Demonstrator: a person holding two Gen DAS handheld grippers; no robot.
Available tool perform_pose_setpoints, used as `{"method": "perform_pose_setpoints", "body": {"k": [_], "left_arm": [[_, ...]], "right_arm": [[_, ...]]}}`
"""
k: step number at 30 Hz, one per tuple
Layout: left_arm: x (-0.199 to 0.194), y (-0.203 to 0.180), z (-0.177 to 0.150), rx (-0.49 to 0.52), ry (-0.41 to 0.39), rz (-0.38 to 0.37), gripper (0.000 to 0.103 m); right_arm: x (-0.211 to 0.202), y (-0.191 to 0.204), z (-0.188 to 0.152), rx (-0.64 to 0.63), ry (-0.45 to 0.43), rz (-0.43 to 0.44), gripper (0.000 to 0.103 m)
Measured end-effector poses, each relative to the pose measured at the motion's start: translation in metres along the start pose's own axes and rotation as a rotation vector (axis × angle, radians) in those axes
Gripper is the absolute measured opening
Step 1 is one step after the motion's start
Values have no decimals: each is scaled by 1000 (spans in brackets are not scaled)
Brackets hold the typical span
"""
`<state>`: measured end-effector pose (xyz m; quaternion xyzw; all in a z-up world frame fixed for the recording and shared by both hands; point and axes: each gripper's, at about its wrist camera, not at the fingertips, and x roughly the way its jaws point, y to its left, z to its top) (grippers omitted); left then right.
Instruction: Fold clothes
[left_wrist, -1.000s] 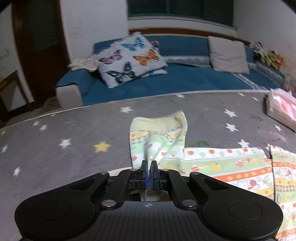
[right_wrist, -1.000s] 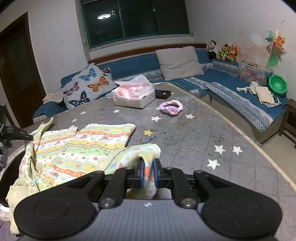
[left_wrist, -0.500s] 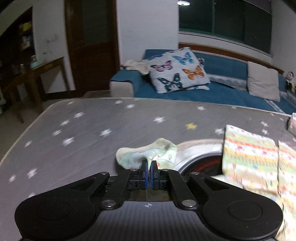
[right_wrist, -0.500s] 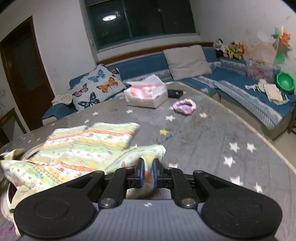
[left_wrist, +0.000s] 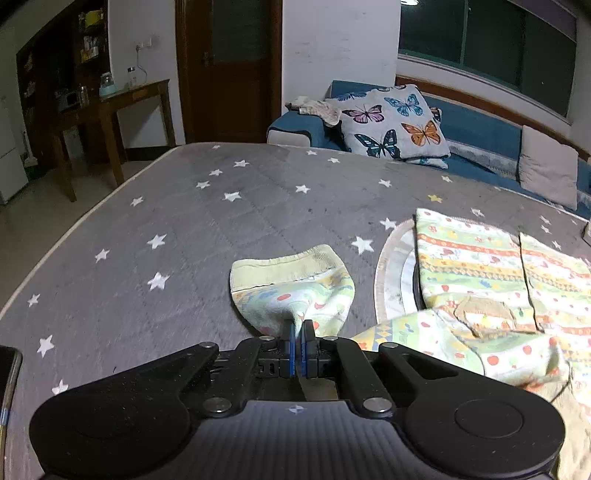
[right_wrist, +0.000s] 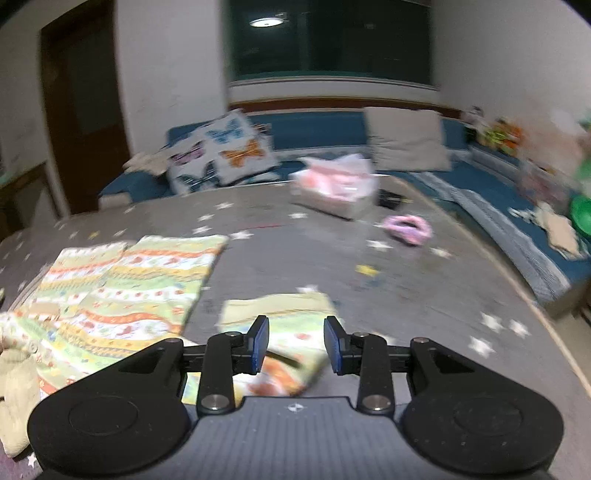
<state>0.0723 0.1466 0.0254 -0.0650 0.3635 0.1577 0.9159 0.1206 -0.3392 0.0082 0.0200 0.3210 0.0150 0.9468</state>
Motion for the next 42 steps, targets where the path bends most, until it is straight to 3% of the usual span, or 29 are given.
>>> {"method": "perform_pose_setpoints", "body": {"k": [9, 11, 13, 15, 27, 31, 36, 37, 38, 39, 42], "left_arm": [[7, 1, 0, 9, 19, 14, 6], [10, 0, 1, 13, 21, 19, 6], [15, 0, 2, 17, 25, 24, 7], [20, -1, 4, 18, 32, 27, 8], [29, -8, 0, 45, 49, 37, 11], [26, -9, -2, 57, 48, 33, 11], [23, -7, 1, 55, 39, 54, 28], [22, -6, 2, 54, 36, 58, 30], [21, -4, 4, 52, 31, 66, 39], [21, -3, 5, 50, 26, 74, 45], [19, 5, 10, 38, 9, 95, 55]], "right_arm": [[60, 47, 0, -192, 96, 18, 31], [63, 48, -4, -219, 94, -7, 20], [50, 35, -8, -184, 77, -33, 8], [33, 19, -12, -134, 56, -60, 6], [-69, -77, -37, 168, -69, -219, 5], [-80, -103, -63, 243, -24, -306, 5], [-80, -98, -63, 222, -30, -249, 10], [-76, -95, -60, 216, -27, -228, 14], [-69, -91, -56, 210, -20, -207, 29], [-63, -88, -54, 202, -14, -198, 37], [-42, -82, -48, 174, 6, -196, 40]]}}
